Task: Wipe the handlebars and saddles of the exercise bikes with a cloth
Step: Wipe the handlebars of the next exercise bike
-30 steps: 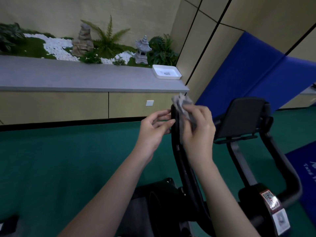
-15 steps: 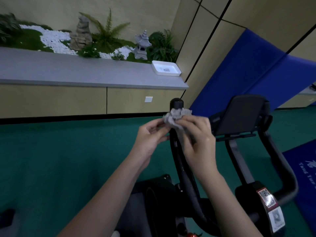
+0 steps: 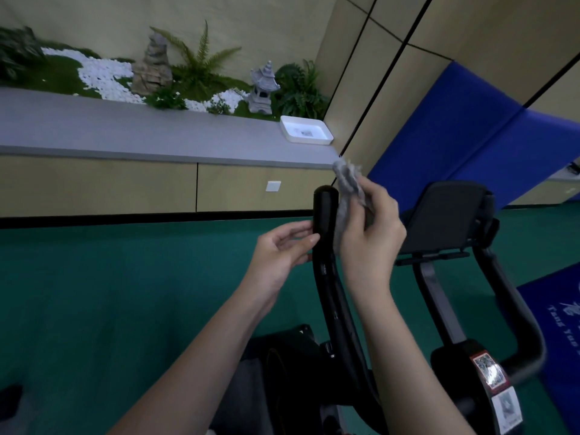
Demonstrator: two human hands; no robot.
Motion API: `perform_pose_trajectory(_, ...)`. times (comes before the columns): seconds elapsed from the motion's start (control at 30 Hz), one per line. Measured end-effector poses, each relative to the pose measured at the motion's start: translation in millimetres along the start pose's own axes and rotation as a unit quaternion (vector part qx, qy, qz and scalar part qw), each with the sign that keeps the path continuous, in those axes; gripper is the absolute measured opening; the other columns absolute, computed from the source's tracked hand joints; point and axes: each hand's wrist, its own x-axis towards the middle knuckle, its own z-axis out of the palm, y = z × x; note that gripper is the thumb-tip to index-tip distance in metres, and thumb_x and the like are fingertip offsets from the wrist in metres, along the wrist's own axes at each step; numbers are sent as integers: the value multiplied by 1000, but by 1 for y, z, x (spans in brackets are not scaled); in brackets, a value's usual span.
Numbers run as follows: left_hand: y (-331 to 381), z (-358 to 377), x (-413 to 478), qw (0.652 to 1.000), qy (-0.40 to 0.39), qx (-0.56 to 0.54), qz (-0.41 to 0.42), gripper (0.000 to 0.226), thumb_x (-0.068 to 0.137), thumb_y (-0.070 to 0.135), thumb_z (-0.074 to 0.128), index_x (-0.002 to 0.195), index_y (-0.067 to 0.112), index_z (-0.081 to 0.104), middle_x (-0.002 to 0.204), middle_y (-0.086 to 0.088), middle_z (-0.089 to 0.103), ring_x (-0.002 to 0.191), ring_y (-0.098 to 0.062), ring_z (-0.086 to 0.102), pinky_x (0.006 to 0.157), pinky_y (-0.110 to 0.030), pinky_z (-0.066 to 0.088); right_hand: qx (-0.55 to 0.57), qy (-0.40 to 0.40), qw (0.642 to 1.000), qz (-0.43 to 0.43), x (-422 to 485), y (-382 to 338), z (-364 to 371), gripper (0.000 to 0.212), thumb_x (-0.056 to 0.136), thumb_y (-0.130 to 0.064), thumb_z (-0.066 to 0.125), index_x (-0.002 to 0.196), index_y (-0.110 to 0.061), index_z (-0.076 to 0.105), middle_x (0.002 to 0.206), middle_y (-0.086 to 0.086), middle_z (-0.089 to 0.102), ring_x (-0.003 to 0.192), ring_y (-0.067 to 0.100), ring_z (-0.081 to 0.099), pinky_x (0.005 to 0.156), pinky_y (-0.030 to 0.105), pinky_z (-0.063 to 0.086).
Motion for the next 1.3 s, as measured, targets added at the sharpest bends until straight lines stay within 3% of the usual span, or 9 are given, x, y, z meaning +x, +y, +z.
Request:
perform_pose_trajectory(0.2, 0, 1, 0, 1000, 1, 7, 15, 26, 82, -2, 68, 103, 12, 67, 89, 6, 73, 83, -6, 68, 71, -17, 53, 70, -146, 965, 207, 29, 16, 12, 19, 98, -16, 46, 109, -10, 59, 100, 9, 67, 95, 25, 63, 86, 44, 51)
perform_pose_trajectory(0.37, -3, 2, -1, 1000, 16, 1, 16, 28, 80, -3, 70, 100, 15, 68, 95, -1, 73, 84, -10, 68, 75, -19, 54, 6, -198, 964, 177, 19, 21, 5, 15, 99, -16, 40, 100, -10, 54, 77, 5, 60, 68, 20, 52, 66, 35, 41)
perform_pose_trajectory(0.47, -3, 1, -1, 1000, 16, 1, 14, 29, 79, -2, 70, 104, 13, 68, 99, -4, 72, 86, -11, 68, 74, -18, 53, -38, -213, 961, 170, 12, 19, 0, 18, 99, -13, 39, 96, 1, 50, 83, 19, 61, 76, 33, 55, 68, 41, 44)
perform_pose_trajectory(0.7, -5, -4, 3, 1000, 15, 7, 12, 31, 77, 2, 74, 104, 15, 68, 99, 0, 72, 86, -12, 69, 76, -22, 55, -67, -250, 946, 194, -11, 22, -14, 17, 98, -8, 39, 97, -2, 54, 83, 13, 61, 80, 29, 57, 59, 28, 33)
perform_pose_trajectory(0.9, -5, -4, 7, 1000, 2, 11, 11, 31, 76, 1, 74, 104, 14, 69, 99, -3, 73, 86, -10, 69, 73, -19, 53, -52, -112, 981, 153, -25, 14, -11, 26, 94, -6, 51, 117, -7, 63, 102, 8, 70, 94, 18, 63, 72, 15, 40)
perform_pose_trajectory(1.03, -6, -5, 7, 1000, 1, 20, 16, 31, 77, 1, 73, 105, 13, 68, 102, -5, 72, 90, -12, 68, 81, -21, 54, -45, -82, 989, 116, -44, 18, -19, 25, 92, -2, 53, 114, -8, 66, 96, 12, 70, 78, 14, 59, 73, 25, 46)
perform_pose_trajectory(1.13, -7, -3, 4, 1000, 11, 18, 8, 30, 77, 5, 74, 107, 10, 68, 99, -3, 73, 91, -8, 68, 81, -17, 52, -50, -56, 997, 17, -35, 18, -28, 23, 92, 0, 54, 110, -5, 66, 94, 10, 70, 77, 15, 60, 70, 27, 46)
perform_pose_trajectory(1.2, -9, -1, 2, 1000, 17, 18, 0, 27, 77, 10, 75, 104, 11, 70, 96, 0, 74, 90, -6, 68, 78, -12, 50, -43, -72, 994, -72, -14, 15, -29, 23, 92, 1, 53, 111, -1, 65, 102, 9, 68, 89, 18, 64, 78, 26, 48)
perform_pose_trajectory(1.3, -10, 4, -2, 999, 42, 25, -5, 14, 78, 14, 75, 92, 17, 72, 86, 6, 74, 78, 3, 66, 69, -7, 47, -56, -192, 958, -207, 24, 7, -26, 28, 91, 5, 53, 116, -3, 62, 110, 4, 64, 102, 23, 62, 87, 28, 48)
